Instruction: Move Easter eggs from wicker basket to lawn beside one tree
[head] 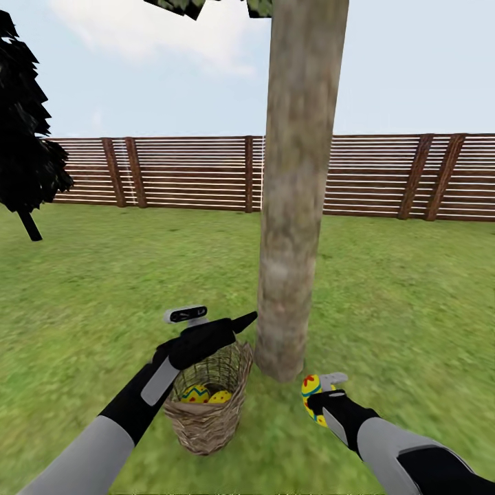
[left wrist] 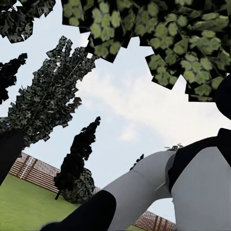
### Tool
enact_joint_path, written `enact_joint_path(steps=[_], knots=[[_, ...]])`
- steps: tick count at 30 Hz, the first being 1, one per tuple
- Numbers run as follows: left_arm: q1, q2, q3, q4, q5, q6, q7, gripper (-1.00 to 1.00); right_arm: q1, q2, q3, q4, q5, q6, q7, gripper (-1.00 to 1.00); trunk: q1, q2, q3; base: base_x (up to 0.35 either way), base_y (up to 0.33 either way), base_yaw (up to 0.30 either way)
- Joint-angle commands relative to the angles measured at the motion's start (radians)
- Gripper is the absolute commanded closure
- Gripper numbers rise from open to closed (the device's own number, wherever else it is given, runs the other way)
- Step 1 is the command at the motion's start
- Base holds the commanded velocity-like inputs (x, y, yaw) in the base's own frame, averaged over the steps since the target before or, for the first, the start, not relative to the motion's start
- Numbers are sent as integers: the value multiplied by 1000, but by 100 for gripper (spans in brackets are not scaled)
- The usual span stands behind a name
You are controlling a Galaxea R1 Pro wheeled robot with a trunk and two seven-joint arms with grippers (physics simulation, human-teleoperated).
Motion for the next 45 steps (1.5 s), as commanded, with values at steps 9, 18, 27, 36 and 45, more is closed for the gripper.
enact_joint_path(steps=[9,18,27,36,45], knots=[[-1,0,-12,-19,7,11,-2,-100,0,4,10,-5,3,5,-5,100,34,-64,-29,0,0,0],[-1,3,-53,-85,8,15,-2,-100,-5,-4,9,-9,4,6,-26,100,69,-127,-57,0,0,0],[-1,5,-53,-107,7,15,-2,-100,-5,2,9,-5,3,0,-35,100,103,-190,-86,0,0,0],[-1,-13,-67,-128,5,16,26,-100,-5,5,12,-8,3,-60,-31,100,118,-212,-118,0,0,0],[8,-11,-67,-122,9,12,26,-100,-5,7,14,-7,3,-93,-30,100,119,-213,-126,0,-5,169]])
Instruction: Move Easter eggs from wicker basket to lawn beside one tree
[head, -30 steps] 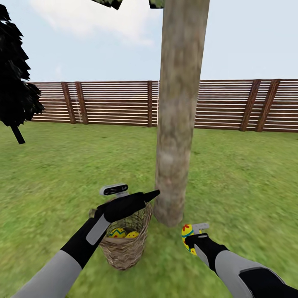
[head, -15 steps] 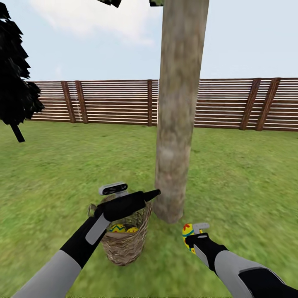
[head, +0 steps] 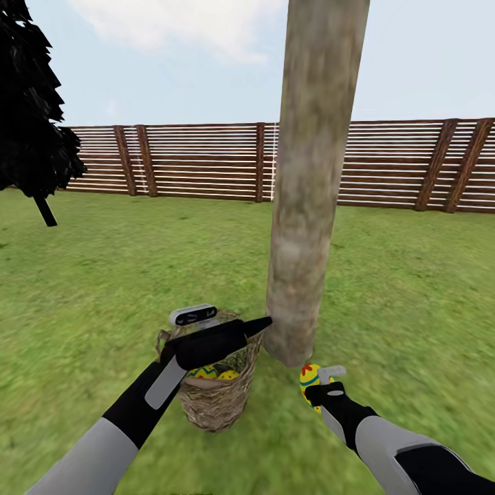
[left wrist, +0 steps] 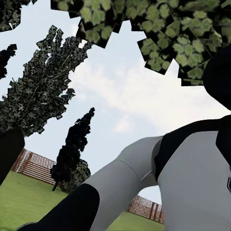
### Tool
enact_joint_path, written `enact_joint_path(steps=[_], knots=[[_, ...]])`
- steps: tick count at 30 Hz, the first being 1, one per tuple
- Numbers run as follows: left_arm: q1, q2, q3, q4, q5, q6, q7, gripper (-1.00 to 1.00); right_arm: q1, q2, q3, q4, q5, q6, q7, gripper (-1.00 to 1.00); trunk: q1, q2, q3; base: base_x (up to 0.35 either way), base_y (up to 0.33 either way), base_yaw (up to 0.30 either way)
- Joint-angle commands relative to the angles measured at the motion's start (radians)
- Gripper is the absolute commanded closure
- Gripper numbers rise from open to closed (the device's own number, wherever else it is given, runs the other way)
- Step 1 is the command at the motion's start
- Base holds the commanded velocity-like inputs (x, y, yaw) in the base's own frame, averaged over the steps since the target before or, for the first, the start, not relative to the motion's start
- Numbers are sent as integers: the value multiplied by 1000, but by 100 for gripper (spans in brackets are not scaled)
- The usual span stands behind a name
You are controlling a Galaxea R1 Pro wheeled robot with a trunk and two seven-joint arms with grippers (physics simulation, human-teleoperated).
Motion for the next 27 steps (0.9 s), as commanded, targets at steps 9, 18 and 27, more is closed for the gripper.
enact_joint_path(steps=[9,18,27], knots=[[5,-2,-3,-5,6,10,-1,-100,0,16,5,-1,3,2,-8,100,0,0,-1,0,-271,282],[26,-5,-3,-5,7,7,-1,-100,0,15,5,-1,1,-26,-7,100,0,0,-1,20,-115,26],[28,-24,-3,-9,5,9,-1,-100,0,16,5,-2,-1,-23,-8,100,3,-2,-32,0,0,0]])
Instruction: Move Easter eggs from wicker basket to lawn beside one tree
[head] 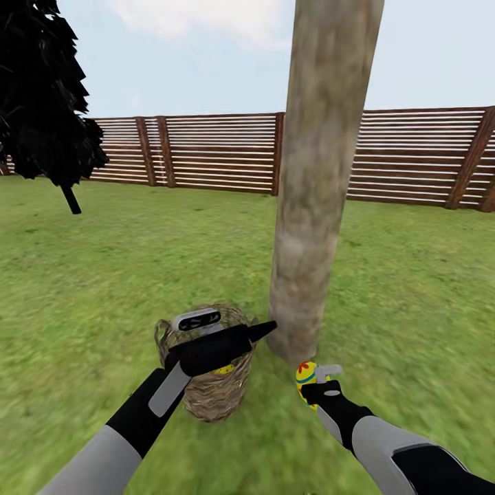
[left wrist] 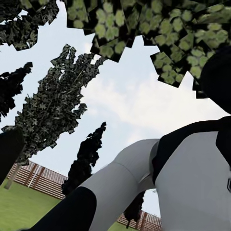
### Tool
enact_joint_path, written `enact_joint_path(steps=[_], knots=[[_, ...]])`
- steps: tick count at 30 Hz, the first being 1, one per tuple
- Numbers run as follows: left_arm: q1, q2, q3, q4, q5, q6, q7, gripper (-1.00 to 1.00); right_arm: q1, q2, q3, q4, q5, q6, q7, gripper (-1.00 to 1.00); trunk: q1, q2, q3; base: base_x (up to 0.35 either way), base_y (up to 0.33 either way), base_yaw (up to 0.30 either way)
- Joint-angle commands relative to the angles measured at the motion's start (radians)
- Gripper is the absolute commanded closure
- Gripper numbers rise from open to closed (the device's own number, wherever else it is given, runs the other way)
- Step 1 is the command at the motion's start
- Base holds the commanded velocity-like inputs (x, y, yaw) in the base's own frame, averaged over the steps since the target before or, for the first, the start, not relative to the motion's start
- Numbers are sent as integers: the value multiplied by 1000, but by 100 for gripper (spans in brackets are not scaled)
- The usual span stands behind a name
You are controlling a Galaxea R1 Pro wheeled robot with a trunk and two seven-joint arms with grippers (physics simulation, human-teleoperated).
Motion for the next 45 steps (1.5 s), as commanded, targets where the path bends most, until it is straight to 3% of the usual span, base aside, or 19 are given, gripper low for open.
enact_joint_path(steps=[1,6,9,16,25,45], knots=[[-1,0,-2,0,4,11,-3,-100,-1,0,6,0,0,5,-5,100,0,-1,-5,0,0,0],[-1,-6,-2,0,2,11,3,-100,-1,2,5,0,-7,19,-34,100,2,-2,-24,0,0,0],[-1,-12,-2,1,2,11,13,-100,-1,26,5,0,-7,30,-62,100,4,-3,-36,0,0,0],[-1,-14,-3,2,2,12,15,-100,-33,43,4,-2,-11,66,-65,100,7,-4,-63,0,0,0],[0,-25,-3,3,2,10,17,-100,-118,48,-2,-6,-17,110,-67,100,8,-5,-71,0,0,0],[0,-26,-3,0,2,12,17,-100,-119,46,-7,-44,-13,86,-53,100,17,-9,-148,0,0,0]])
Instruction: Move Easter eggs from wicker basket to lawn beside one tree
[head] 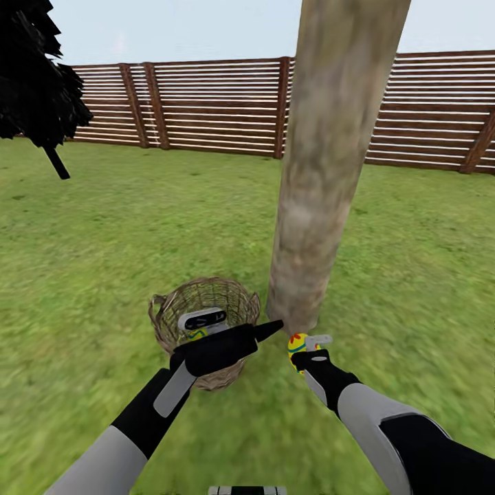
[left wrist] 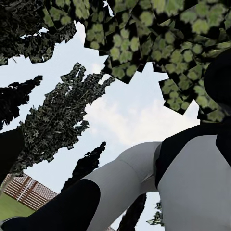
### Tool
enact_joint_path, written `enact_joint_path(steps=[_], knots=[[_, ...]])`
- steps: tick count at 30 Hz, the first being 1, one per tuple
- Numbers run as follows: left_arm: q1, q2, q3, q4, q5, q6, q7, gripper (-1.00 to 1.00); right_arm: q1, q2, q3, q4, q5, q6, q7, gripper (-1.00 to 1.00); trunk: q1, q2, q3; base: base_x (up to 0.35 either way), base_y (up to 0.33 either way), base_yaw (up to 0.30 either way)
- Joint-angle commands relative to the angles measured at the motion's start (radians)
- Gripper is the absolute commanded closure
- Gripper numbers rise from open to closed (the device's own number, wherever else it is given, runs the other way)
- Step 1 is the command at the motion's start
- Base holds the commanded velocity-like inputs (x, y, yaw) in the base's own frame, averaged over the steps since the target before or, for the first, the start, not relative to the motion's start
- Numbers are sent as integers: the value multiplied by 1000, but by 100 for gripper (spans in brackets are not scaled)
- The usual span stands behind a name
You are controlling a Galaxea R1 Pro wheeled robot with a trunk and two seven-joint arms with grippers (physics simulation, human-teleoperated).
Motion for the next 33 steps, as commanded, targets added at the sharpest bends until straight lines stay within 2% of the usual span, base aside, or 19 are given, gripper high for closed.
enact_joint_path(steps=[1,12,17,24,26,28,33], knots=[[-1,0,-2,0,4,11,-3,-100,0,0,8,-2,0,8,-5,100,0,-1,-5,0,0,0],[-1,0,-5,0,3,11,-3,-100,0,-7,6,-2,-2,-4,-16,100,5,-3,-47,0,0,0],[-1,0,-20,0,4,11,-3,-100,0,-8,-23,0,-2,-2,-16,100,7,-4,-67,0,0,0],[-1,-3,-20,0,4,11,-3,-100,0,-9,-27,-2,-3,4,-17,100,11,-6,-94,0,0,0],[-1,-6,-20,0,3,11,-3,-100,0,-9,-55,-2,-3,4,-18,100,11,-6,-101,0,0,0],[-1,-9,-21,1,3,11,-3,-100,0,-9,-110,-2,-2,4,-19,100,12,-7,-109,0,0,0],[-1,-10,-22,1,3,10,0,-100,0,-9,-125,-2,-2,2,-19,100,15,-8,-128,0,0,0]])
